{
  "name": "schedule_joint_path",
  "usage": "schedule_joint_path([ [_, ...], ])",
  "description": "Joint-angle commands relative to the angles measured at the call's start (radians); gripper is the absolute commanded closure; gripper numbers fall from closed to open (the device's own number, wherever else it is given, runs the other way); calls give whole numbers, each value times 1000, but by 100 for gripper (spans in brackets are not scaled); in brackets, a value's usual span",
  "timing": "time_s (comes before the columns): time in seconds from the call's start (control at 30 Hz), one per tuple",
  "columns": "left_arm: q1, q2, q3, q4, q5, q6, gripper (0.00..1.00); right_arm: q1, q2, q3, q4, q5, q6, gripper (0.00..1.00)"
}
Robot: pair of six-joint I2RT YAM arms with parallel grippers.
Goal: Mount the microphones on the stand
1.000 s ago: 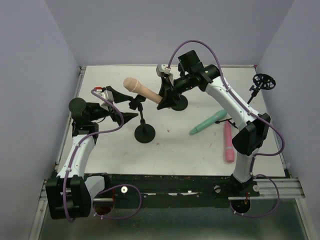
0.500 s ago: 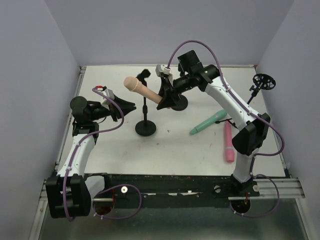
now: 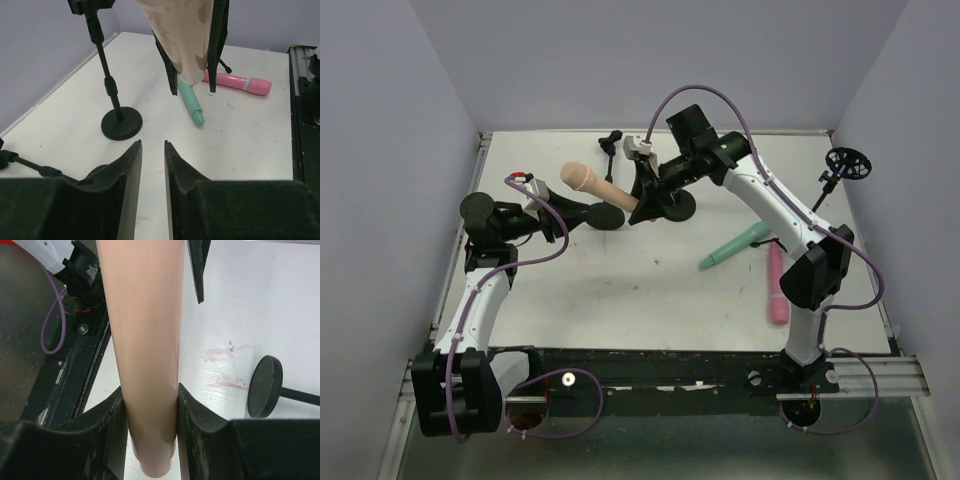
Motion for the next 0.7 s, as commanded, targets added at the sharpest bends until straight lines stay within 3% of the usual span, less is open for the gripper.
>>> schedule_joint_path([
  [0.0, -4, -8, 22, -14, -46, 30, 61, 0, -83, -13, 22, -6, 39, 84],
  [0.1, -4, -13, 22, -85, -192, 52, 34, -6, -138, -84, 91, -3, 117, 84],
  [0.13, -9, -11, 22, -109, -300, 44, 23, -9, -158, -104, 103, -3, 129, 84],
  [0.23, -40, 30, 68, -228, -514, -6, 11, -17, -230, -171, 141, 6, 162, 84],
  [0.43, -167, 286, 387, -653, -710, -185, 10, -69, -362, -345, 235, -8, 201, 84],
  [0.67, -290, 634, 753, -959, -1043, -371, 9, -202, -490, -546, 356, -62, 248, 83],
])
